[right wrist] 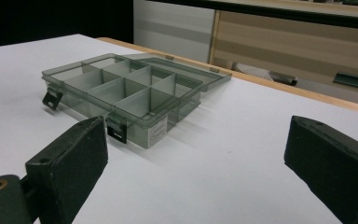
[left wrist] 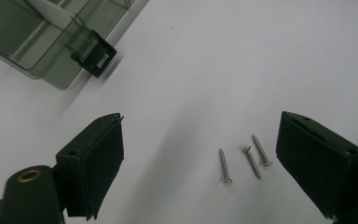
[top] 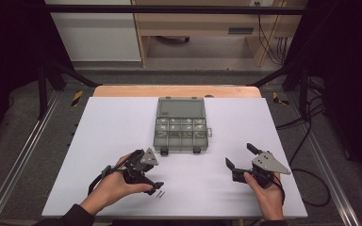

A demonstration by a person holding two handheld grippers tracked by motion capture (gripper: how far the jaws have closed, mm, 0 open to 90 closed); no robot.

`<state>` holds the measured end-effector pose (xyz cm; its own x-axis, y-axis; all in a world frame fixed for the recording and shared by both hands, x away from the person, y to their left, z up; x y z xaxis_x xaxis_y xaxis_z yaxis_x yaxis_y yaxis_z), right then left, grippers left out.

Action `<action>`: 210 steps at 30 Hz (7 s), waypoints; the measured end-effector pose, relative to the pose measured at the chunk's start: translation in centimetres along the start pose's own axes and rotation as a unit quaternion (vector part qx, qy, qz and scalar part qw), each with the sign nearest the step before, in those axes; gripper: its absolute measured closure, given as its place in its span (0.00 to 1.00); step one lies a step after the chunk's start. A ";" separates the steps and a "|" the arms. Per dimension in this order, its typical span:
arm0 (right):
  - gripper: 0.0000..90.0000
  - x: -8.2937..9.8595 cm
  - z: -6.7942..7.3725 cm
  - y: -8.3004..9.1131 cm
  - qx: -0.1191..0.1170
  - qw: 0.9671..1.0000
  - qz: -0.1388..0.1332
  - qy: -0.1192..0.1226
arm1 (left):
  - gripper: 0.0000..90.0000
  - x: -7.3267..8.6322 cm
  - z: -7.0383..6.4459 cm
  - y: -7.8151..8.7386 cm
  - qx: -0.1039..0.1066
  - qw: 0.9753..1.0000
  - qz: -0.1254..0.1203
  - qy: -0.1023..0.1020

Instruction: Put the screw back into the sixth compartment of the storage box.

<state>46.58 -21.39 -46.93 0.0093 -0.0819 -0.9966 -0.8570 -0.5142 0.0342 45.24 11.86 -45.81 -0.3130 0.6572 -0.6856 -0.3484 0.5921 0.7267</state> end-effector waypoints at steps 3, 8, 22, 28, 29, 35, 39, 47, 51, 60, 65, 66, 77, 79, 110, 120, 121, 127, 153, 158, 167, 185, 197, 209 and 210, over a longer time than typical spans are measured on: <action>0.07 0.0 0.1 0.0 -0.004 1.000 0.000 -0.003 | 0.19 0.2 -0.1 -0.2 0.003 1.000 0.005 0.004; 0.08 0.1 0.2 -0.1 -0.009 1.000 0.003 -0.003 | 0.23 0.7 -0.3 -0.7 0.008 0.999 0.032 -0.006; 0.05 0.1 0.2 -0.1 -0.007 1.000 0.003 -0.011 | 0.43 0.5 -0.4 -1.0 0.020 0.998 0.054 0.003; 0.05 0.1 0.2 -0.1 -0.007 1.000 0.003 -0.011 | 0.54 0.5 -0.4 -1.2 0.025 0.997 0.066 0.005; 0.05 0.2 0.1 -0.1 -0.007 1.000 0.003 -0.010 | 0.56 0.5 -0.4 -1.3 0.026 0.997 0.068 0.005; 0.05 0.2 0.2 -0.1 -0.008 1.000 0.004 -0.009 | 0.63 1.1 -0.6 -1.6 0.029 0.996 0.079 0.019; 0.05 0.2 0.2 -0.1 -0.009 1.000 0.006 -0.009 | 0.67 1.5 -0.6 -2.0 0.031 0.995 0.087 0.024; 0.05 0.3 0.3 -0.1 -0.010 1.000 0.009 -0.008 | 0.75 2.0 -1.1 -2.7 0.042 0.993 0.109 0.031; 0.05 0.3 0.3 -0.2 -0.011 1.000 0.011 -0.008 | 0.80 2.0 -1.1 -2.8 0.043 0.992 0.113 0.028; 0.05 0.4 0.6 -0.3 -0.016 1.000 0.017 -0.002 | 0.97 2.3 -1.1 -2.7 0.026 0.993 0.116 0.012; 0.05 0.4 0.5 -0.4 -0.014 1.000 0.014 -0.011 | 0.98 2.2 -1.0 -2.4 0.014 0.995 0.097 0.013; 0.05 0.4 0.5 -0.3 -0.014 1.000 0.014 -0.014 | 0.98 2.2 -0.9 -2.2 0.012 0.996 0.092 0.014; 0.08 0.4 0.0 0.0 -0.012 0.999 0.003 -0.040 | 0.98 2.2 0.0 -2.2 -0.002 0.998 0.060 0.024; 0.08 0.4 0.0 0.0 -0.013 0.999 0.002 -0.037 | 0.98 2.1 0.2 -2.2 -0.002 0.998 0.049 0.033; 0.07 0.3 0.1 0.0 -0.009 1.000 0.001 -0.027 | 0.98 -0.8 3.9 -0.5 -0.046 0.998 -0.019 0.044; 0.07 0.4 0.0 0.1 -0.007 1.000 -0.001 -0.030 | 0.98 -2.2 4.2 -0.5 -0.052 0.997 -0.043 0.050; 0.07 0.3 0.0 0.1 -0.007 1.000 -0.002 -0.029 | 0.98 -2.4 4.3 -0.6 -0.052 0.996 -0.048 0.053; 0.07 0.2 -0.2 0.3 -0.003 0.999 -0.008 -0.032 | 0.98 -3.5 4.8 -0.9 -0.061 0.994 -0.072 0.060; 0.07 0.4 -0.2 0.1 -0.009 1.000 0.002 -0.028 | 0.98 -7.1 6.9 -5.0 -0.083 0.984 -0.145 0.056; 0.07 0.4 -0.2 0.1 -0.012 1.000 0.001 -0.028 | 0.98 -7.2 7.2 -6.2 -0.085 0.986 -0.134 0.058; 0.06 0.5 -0.2 0.0 -0.015 0.999 0.006 -0.031 | 0.72 -7.6 7.2 -5.7 -0.093 0.981 -0.165 0.042; 0.06 0.3 -0.2 0.2 -0.006 1.000 0.004 -0.021 | 0.19 -5.6 4.0 -3.6 -0.068 0.992 -0.101 0.013; 0.06 0.1 0.0 0.2 -0.006 1.000 -0.002 -0.016 | 0.12 -2.7 2.3 -2.0 -0.058 0.997 -0.055 0.015; 0.06 0.0 0.0 0.3 -0.006 1.000 -0.003 -0.013 | 0.11 -1.2 1.2 -0.9 -0.038 0.999 0.020 0.003; 0.06 0.0 0.1 0.3 -0.006 1.000 -0.003 -0.012 | 0.10 -1.2 1.2 -0.8 -0.035 0.999 0.028 -0.001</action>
<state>46.31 -21.48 -46.89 0.0017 -0.0583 -0.9983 -0.8506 -0.5249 0.0292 46.92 11.17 -45.53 -0.3319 0.6900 -0.6432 -0.3919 0.5194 0.7594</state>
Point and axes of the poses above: each handheld gripper's, and its own axes: y roughly backward along the jaws, x roughly out of its underside, z roughly to its left, the point moved 5 cm from there along -y, roughly forward along the jaws, and after that the axes turned 11 degrees about -z, right-handed, at the moved point
